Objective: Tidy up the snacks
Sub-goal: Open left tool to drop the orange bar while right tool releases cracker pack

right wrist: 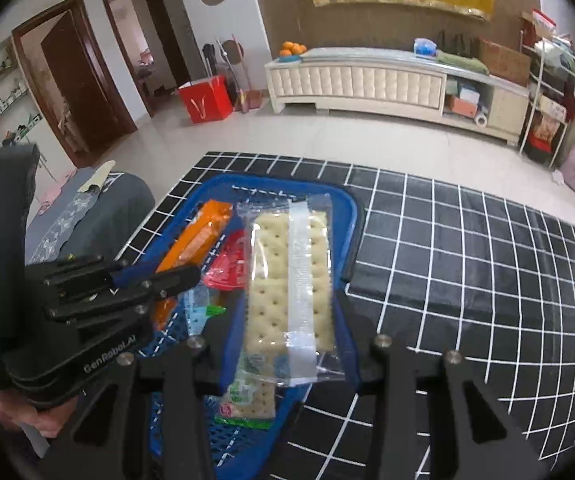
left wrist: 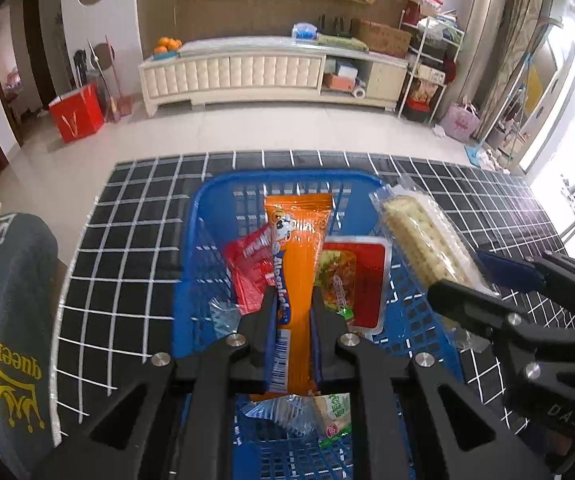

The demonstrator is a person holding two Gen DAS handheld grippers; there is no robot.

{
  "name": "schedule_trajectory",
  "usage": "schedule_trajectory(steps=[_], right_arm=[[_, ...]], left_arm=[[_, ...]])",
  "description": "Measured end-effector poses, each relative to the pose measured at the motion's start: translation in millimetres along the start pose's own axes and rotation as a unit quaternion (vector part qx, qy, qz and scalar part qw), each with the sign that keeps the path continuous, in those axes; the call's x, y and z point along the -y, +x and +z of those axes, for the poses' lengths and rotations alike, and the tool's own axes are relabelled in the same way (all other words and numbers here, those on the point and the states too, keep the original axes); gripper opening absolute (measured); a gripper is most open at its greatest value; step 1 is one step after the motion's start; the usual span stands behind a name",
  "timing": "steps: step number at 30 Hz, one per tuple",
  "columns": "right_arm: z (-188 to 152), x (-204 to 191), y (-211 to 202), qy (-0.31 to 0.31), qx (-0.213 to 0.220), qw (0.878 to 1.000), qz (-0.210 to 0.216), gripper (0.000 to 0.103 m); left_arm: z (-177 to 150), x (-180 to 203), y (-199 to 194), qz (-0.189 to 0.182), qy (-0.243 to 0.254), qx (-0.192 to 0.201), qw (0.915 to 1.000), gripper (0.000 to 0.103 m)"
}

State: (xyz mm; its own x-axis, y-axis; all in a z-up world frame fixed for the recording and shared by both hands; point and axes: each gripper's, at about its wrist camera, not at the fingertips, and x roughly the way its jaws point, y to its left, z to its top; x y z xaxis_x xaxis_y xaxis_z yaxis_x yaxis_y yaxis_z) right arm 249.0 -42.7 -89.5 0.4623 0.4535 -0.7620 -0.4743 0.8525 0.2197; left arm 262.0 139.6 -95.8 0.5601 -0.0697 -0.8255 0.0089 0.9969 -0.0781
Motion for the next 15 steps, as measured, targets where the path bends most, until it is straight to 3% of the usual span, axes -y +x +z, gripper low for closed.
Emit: schedule_trajectory(steps=[7, 10, 15], right_arm=[[-1, -1, -7, 0.000, 0.000, 1.000, -0.003, 0.047], [0, -3, -14, 0.002, 0.005, 1.000, -0.005, 0.047], [2, -14, -31, -0.006, 0.016, 1.000, -0.007, 0.047]], left_arm=[[-9, 2, 22, -0.002, -0.013, -0.035, 0.9993, 0.013], [-12, 0, 24, -0.012, -0.032, -0.051, 0.9981, 0.023], [-18, 3, 5, -0.017, -0.028, -0.044, 0.9985, 0.024]])
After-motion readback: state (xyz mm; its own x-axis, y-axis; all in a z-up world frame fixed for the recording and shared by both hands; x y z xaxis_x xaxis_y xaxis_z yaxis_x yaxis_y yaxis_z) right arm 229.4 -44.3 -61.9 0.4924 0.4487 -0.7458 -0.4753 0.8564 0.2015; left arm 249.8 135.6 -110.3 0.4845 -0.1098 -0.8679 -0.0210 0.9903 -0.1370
